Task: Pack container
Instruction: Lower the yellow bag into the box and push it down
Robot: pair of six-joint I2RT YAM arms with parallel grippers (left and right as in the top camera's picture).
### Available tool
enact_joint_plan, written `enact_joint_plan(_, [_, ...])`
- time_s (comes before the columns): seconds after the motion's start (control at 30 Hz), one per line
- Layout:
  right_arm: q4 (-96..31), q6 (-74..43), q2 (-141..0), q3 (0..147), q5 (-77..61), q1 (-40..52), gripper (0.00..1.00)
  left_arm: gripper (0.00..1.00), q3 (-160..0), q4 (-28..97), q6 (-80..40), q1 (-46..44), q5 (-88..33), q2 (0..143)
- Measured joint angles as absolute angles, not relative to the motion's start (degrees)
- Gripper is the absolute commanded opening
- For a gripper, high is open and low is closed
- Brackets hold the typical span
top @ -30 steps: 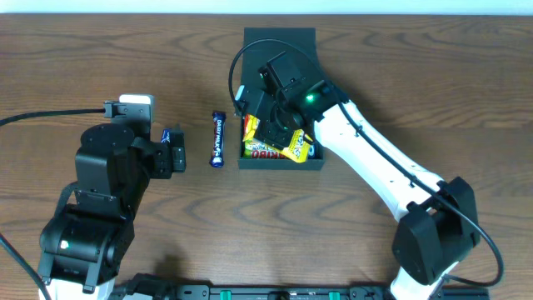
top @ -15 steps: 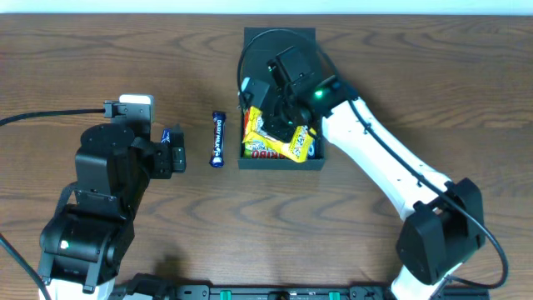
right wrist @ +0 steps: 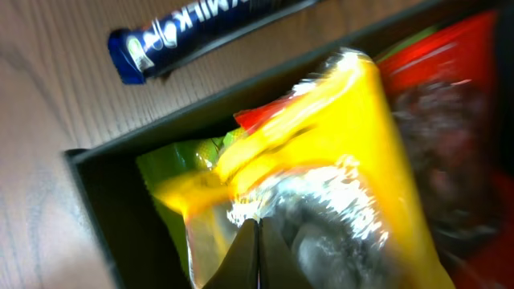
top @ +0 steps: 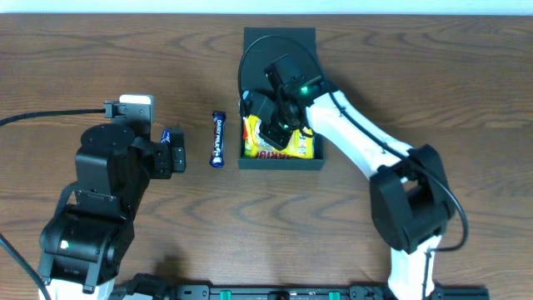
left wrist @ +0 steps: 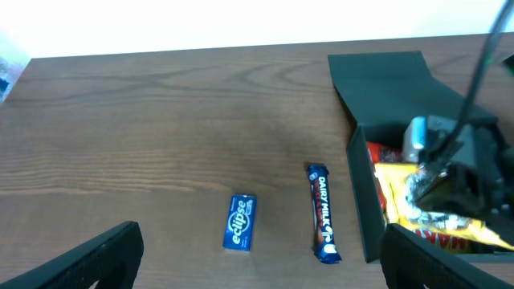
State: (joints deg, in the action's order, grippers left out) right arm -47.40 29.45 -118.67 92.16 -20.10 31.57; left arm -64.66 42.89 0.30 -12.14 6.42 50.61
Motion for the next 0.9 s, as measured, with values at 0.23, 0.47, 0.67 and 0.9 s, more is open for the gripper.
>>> enact_joint_plan(0.23, [-47.4, 29.5, -122.6, 92.2, -22.9, 31.6, 0.01, 0.95, -64.7, 42.9, 0.3, -12.1, 6.4, 50.6])
enact_joint_plan(0.47, [-49.0, 29.5, -121.5, 94.3, -24.6, 31.5, 0.01, 0.95, -64.7, 42.9, 0.3, -12.1, 6.4, 50.6])
enact_joint_plan(0.67, [-49.3, 29.5, -113.3, 96.2, -22.8, 30.2, 0.01, 0.95, -64.7, 42.9, 0.3, -12.1, 6.4, 50.6])
enact_joint_plan(0.9, [-55.7, 29.5, -112.1, 97.0, -17.8, 27.2, 0.01, 0.95, -64.7, 42.9, 0.3, -12.1, 6.4, 50.6])
